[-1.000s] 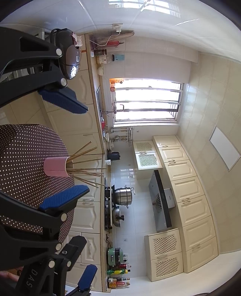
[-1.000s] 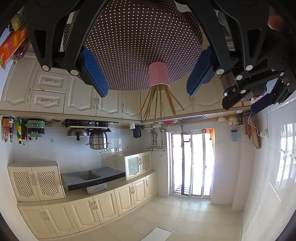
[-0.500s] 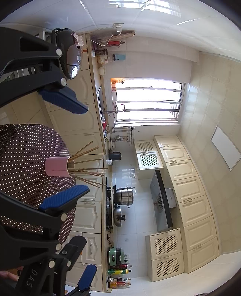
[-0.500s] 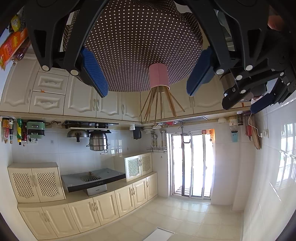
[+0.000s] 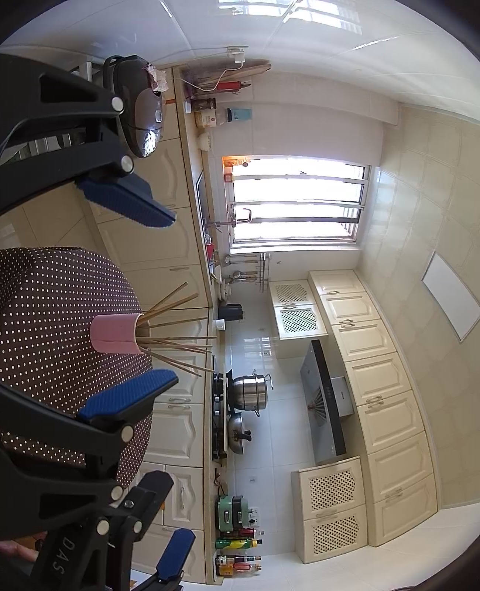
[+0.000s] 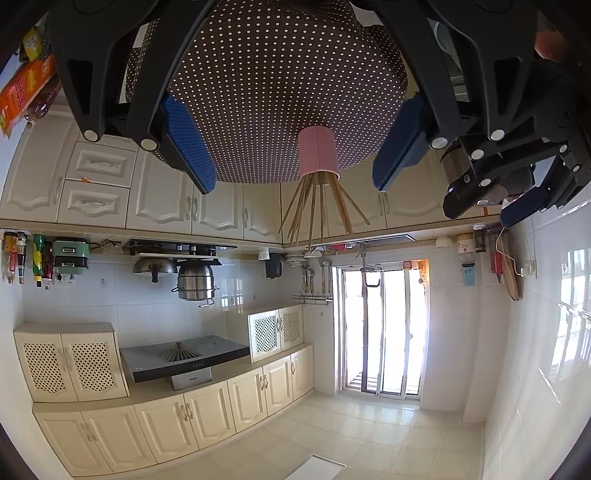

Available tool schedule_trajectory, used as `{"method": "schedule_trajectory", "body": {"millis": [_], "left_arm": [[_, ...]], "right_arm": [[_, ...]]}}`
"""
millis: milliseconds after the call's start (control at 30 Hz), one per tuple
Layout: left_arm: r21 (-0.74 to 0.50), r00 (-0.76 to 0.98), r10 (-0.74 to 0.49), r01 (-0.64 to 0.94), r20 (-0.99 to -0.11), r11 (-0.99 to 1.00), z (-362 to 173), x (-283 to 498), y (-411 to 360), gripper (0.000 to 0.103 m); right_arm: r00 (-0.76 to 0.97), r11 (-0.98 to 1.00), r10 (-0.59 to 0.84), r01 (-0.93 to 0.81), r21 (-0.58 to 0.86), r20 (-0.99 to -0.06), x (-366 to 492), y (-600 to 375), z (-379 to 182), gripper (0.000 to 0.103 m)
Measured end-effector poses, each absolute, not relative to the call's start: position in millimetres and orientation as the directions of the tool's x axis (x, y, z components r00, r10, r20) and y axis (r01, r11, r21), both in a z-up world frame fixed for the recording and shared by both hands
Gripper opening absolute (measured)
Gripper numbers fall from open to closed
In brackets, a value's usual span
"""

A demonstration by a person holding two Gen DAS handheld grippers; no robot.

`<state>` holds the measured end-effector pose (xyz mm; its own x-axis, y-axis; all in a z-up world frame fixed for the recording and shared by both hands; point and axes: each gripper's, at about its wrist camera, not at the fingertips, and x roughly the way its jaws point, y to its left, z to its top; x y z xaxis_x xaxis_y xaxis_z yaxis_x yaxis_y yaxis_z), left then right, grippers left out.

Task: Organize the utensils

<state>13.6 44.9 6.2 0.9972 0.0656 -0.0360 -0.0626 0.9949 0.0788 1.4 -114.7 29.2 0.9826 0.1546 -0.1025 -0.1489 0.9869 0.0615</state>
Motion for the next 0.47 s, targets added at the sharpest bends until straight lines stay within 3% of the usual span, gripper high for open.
{"method": "schedule_trajectory", "body": {"millis": [467], "left_arm": [[0.069,0.990,0.065,-0.056,-0.127,0.996,-15,62,52,0.078]], "right_arm": [[0.968,0.983,0.182,-0.175,0.054,-0.174,50,-113,11,0.091]]}}
